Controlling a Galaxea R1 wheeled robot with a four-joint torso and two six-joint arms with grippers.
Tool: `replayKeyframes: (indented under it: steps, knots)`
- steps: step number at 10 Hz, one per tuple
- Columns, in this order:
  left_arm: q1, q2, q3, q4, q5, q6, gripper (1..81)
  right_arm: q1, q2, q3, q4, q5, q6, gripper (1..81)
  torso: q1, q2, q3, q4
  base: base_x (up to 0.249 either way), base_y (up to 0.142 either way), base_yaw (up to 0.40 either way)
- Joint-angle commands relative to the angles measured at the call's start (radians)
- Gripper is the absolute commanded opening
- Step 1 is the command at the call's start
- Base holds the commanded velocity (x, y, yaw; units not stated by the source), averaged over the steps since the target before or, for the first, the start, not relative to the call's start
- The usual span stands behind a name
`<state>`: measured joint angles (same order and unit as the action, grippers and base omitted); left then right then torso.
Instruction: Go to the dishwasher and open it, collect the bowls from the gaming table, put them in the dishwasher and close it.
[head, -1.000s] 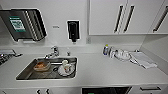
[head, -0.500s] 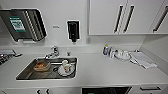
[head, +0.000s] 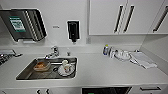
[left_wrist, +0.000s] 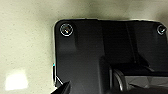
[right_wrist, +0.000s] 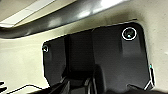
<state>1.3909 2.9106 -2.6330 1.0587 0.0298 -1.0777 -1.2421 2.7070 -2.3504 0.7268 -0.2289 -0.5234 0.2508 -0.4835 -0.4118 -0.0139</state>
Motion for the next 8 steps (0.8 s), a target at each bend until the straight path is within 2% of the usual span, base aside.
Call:
replayKeyframes:
  steps: [1, 2, 4, 8]
  knots:
    - [-0.037, -0.014, -0.002, -0.002, 0.050, -0.004, 81.1, 0.154, -0.112, 0.166, 0.109, -0.073, -0.004, 81.1, 0.000, 0.000, 0.000, 0.000, 0.000, 0.000, 0.000]
    - [-0.037, -0.016, -0.002, -0.002, 0.050, -0.004, 81.1, 0.166, -0.144, 0.223, 0.138, -0.044, -0.004, 81.1, 0.000, 0.000, 0.000, 0.000, 0.000, 0.000, 0.000]
    - [-0.037, -0.014, -0.002, -0.002, 0.050, -0.004, 81.1, 0.184, -0.142, 0.240, 0.171, -0.027, -0.004, 81.1, 0.000, 0.000, 0.000, 0.000, 0.000, 0.000, 0.000]
    - [-0.034, -0.028, -0.002, -0.003, 0.050, -0.005, 81.1, 0.218, -0.060, 0.162, 0.172, -0.013, -0.004, 81.1, 0.001, 0.000, 0.000, 0.000, 0.000, 0.000, 0.000]
